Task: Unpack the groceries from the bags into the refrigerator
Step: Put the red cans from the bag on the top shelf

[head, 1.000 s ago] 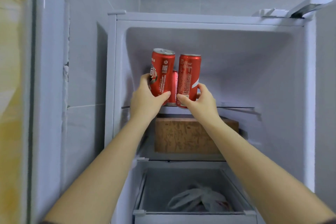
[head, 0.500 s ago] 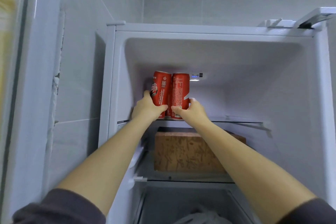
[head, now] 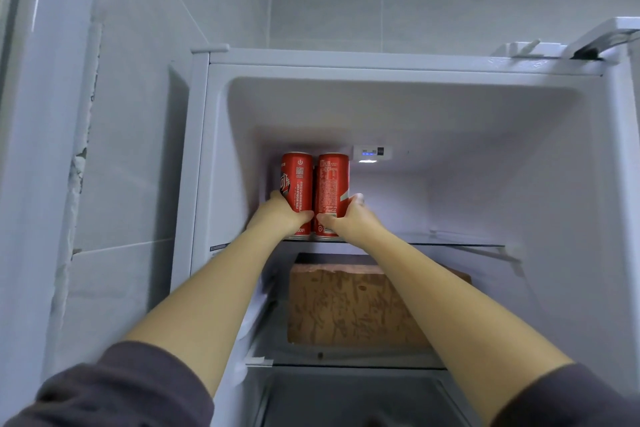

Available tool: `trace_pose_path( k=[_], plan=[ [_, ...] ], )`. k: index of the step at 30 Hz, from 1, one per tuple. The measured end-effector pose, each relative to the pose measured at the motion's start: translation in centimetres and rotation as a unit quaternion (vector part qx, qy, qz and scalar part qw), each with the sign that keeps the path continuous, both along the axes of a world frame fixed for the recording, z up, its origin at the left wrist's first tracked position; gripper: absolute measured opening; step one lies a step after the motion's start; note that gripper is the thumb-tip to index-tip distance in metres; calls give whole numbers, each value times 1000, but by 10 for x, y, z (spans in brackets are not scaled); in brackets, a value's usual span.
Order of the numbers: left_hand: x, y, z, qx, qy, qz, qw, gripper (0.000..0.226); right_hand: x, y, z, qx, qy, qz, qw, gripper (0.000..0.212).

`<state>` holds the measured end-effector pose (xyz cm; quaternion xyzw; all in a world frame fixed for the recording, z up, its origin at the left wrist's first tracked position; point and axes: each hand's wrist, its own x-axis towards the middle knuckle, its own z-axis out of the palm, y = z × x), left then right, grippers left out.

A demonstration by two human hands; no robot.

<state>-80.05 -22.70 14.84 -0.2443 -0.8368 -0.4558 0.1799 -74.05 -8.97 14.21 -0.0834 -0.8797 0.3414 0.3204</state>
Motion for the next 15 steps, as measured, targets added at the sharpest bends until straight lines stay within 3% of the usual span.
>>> trace_pose_path(
  k=[5,10,15],
  plan=[
    [-8,4,-3,-17,11,1,1000,72,-12,8,2,35,-13,-10,999,66],
    [-8,10,-17,-66,82,100,989,69,-18,12,-3,52,9,-13,999,59],
    [-5,12,-21,-47,98,109,988,58,-13,14,-5,45,26,-10,999,53]
  ],
)
